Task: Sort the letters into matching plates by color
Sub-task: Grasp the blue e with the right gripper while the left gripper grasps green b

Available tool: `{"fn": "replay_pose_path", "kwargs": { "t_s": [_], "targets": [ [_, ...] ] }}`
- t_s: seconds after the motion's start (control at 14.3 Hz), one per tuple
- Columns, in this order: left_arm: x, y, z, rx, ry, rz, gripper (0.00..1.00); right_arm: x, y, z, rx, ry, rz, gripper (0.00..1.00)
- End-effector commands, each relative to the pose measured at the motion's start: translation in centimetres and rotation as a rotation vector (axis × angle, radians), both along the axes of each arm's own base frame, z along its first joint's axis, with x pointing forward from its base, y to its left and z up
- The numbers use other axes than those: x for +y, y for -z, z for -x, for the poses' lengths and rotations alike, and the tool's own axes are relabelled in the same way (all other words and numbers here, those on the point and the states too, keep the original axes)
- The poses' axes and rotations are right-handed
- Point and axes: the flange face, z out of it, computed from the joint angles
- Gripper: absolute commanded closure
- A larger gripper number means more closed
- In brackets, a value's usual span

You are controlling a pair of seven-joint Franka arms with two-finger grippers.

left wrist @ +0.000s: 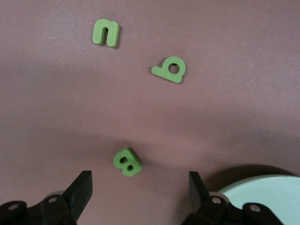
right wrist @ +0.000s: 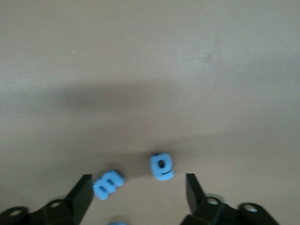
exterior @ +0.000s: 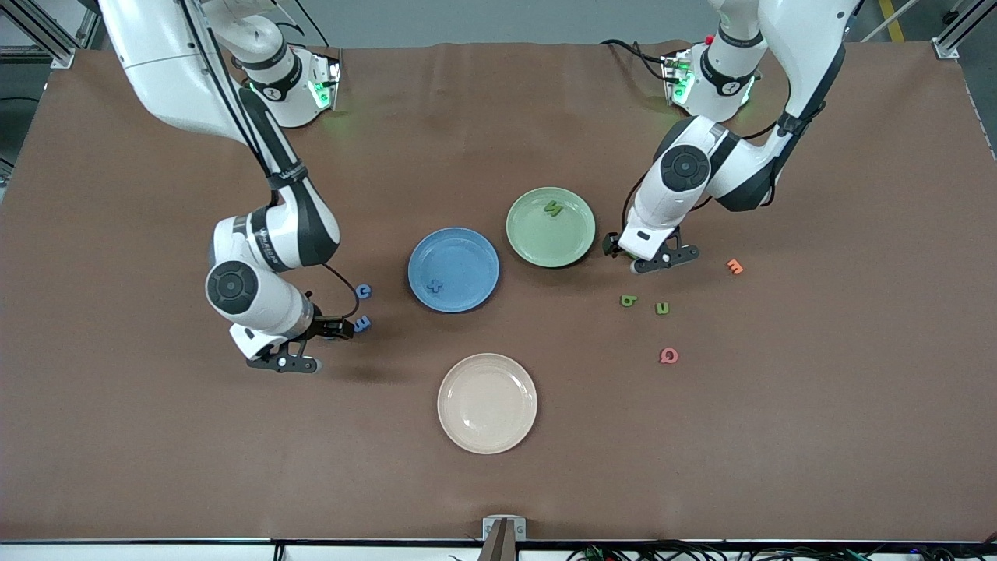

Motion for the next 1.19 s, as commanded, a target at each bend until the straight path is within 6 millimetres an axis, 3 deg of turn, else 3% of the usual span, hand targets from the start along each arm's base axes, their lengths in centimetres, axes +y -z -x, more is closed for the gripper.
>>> {"fn": "replay_pose_path", "kwargs": {
  "t_s": [0.0,0.14,0.35,0.63,0.91,1.12],
  "targets": [
    [0.7,0.8,1.1,-0.024,0.027,0.010,0.09,-2.7,0.8,0.4,-0.021,-0.046,-0.008,0.33],
    [0.8,1.8,1.7,-0.018,0.028,0.023,0.09,-4.7,1.7,0.3,-0.044,-0.063,-0.011,0.33],
    [1.0,3.3,2.2,-0.003,0.044,0.028,0.09,-4.7,2.2,0.3,-0.059,-0.070,-0.014,0.33],
    [2.3,4.5,1.6,0.000,0.062,0.021,0.09,-3.7,3.6,1.1,-0.044,-0.066,-0.022,0.33],
    [1.9,5.1,1.5,-0.009,0.056,0.051,0.12,-2.4,4.7,2.1,-0.024,-0.079,-0.021,0.36],
    [1.6,5.5,1.7,0.000,0.055,0.053,0.20,-2.2,5.5,2.3,-0.010,-0.082,-0.019,0.36]
  ]
}}
